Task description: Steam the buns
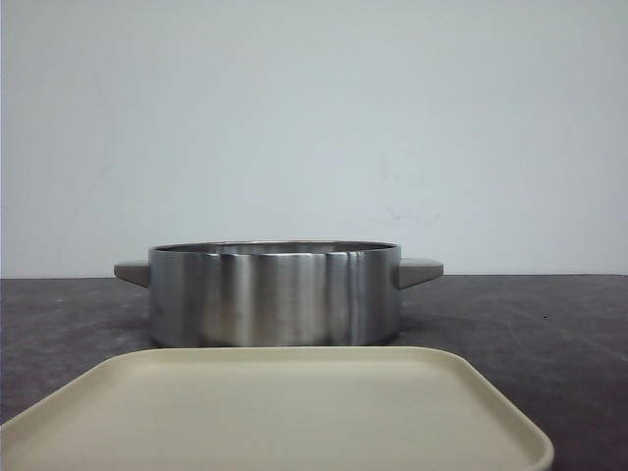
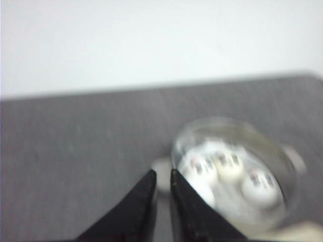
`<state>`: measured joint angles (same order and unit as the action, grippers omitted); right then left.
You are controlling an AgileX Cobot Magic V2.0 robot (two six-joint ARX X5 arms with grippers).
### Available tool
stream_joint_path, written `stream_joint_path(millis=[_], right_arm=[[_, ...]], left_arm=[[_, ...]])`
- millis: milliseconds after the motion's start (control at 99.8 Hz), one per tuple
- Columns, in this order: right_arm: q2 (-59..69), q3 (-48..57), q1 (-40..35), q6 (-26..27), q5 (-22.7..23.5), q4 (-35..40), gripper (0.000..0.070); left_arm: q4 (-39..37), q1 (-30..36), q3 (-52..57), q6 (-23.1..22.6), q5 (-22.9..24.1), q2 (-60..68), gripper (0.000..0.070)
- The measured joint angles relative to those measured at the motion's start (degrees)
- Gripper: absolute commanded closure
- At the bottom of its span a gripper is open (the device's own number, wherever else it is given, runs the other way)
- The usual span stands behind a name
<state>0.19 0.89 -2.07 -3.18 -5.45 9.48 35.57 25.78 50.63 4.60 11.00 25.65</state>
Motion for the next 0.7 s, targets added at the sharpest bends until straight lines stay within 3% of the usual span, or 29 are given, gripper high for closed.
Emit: stream_joint_path(millis=[190,311,491,701], right_arm=[[0.02,0.0,0.0,0.0,0.0,0.0,0.0691],[0.0,0.0,0.0,0.0,0.0,-0.02,0.0692],[0.02,0.0,0.0,0.0,0.0,0.0,0.0691],[0.02,0.0,0.0,0.0,0.0,0.0,0.0691]], left_arm=[[-21.94,-8.22,-18.84,-1.01,-8.13,-7.06,0.07],[-31.3,-13.97,-30.21,-0.07,-9.88,-12.0,0.07],[-33.66,-19.87,-41.35,2.84,-9.88,-19.1,0.07],[-34.25,-21.22,-46.34,3.54,-9.86,-23.69,0.07]])
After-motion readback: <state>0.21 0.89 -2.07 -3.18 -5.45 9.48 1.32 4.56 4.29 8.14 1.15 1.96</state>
